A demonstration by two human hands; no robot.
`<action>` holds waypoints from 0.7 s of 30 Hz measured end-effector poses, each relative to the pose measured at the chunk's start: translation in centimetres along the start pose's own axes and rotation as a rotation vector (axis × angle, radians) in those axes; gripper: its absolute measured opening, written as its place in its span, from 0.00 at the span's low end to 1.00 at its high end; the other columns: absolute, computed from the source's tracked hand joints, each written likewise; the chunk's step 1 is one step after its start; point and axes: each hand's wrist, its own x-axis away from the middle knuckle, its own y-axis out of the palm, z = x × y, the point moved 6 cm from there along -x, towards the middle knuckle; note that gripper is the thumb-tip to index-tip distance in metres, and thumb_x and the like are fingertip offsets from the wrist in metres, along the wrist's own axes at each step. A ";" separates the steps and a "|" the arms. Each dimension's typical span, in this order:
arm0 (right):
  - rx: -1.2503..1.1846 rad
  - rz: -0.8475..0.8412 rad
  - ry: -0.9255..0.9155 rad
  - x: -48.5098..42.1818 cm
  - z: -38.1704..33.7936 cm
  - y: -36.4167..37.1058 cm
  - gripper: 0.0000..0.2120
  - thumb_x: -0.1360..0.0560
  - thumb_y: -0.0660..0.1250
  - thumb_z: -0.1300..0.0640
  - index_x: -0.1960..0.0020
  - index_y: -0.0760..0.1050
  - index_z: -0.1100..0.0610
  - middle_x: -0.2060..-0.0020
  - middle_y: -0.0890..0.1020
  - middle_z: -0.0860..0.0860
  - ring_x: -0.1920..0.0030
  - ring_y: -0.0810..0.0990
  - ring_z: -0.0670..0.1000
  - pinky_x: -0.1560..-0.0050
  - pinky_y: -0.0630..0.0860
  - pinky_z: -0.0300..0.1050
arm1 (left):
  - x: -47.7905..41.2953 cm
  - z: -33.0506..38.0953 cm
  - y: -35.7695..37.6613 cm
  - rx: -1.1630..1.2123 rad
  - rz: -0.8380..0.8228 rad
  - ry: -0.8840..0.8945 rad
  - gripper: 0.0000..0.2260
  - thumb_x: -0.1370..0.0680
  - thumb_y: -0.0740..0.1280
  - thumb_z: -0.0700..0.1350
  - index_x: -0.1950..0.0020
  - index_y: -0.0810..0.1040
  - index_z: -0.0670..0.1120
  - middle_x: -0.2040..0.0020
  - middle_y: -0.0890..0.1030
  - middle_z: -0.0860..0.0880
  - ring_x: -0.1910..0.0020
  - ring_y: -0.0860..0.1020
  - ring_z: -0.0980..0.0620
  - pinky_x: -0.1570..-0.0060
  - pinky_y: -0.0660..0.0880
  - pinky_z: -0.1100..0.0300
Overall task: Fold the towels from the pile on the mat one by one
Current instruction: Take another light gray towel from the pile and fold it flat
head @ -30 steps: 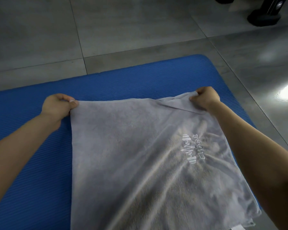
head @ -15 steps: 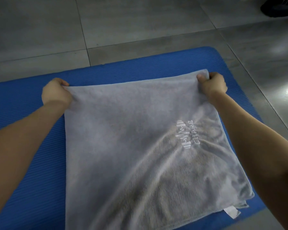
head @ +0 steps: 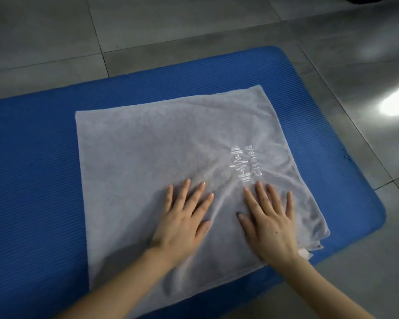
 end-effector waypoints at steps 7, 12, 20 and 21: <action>0.047 -0.120 -0.010 2.4 2.6 1.4 0.29 0.21 0.43 0.35 0.23 0.49 0.44 0.24 0.53 0.49 0.24 0.48 0.54 0.28 0.45 0.66 | 0.6 -0.2 1.2 -0.052 -0.120 -0.008 0.32 0.24 0.42 0.68 0.26 0.59 0.53 0.25 0.61 0.46 0.27 0.58 0.38 0.33 0.54 0.32; 0.023 0.132 0.363 4.4 6.3 -1.7 0.27 0.23 0.55 0.46 0.28 0.65 0.57 0.32 0.71 0.58 0.32 0.68 0.62 0.31 0.59 0.60 | 1.2 1.2 -0.2 -0.043 -0.058 0.006 0.31 0.25 0.46 0.68 0.27 0.59 0.53 0.27 0.63 0.40 0.29 0.60 0.34 0.35 0.54 0.32; -0.473 -0.096 0.934 6.3 11.8 -1.9 0.21 0.32 0.69 0.42 0.45 0.72 0.53 0.51 0.81 0.51 0.49 0.79 0.55 0.53 0.74 0.48 | 6.1 0.6 -0.7 0.049 -0.008 0.041 0.26 0.24 0.52 0.60 0.31 0.68 0.50 0.34 0.73 0.38 0.33 0.65 0.39 0.35 0.61 0.45; -0.497 -0.106 0.941 6.2 11.9 -1.9 0.19 0.33 0.70 0.41 0.51 0.73 0.53 0.55 0.82 0.51 0.53 0.80 0.54 0.55 0.76 0.49 | 6.5 -0.3 -1.5 0.100 0.034 -0.019 0.25 0.23 0.52 0.59 0.32 0.69 0.48 0.35 0.74 0.38 0.35 0.66 0.40 0.36 0.62 0.47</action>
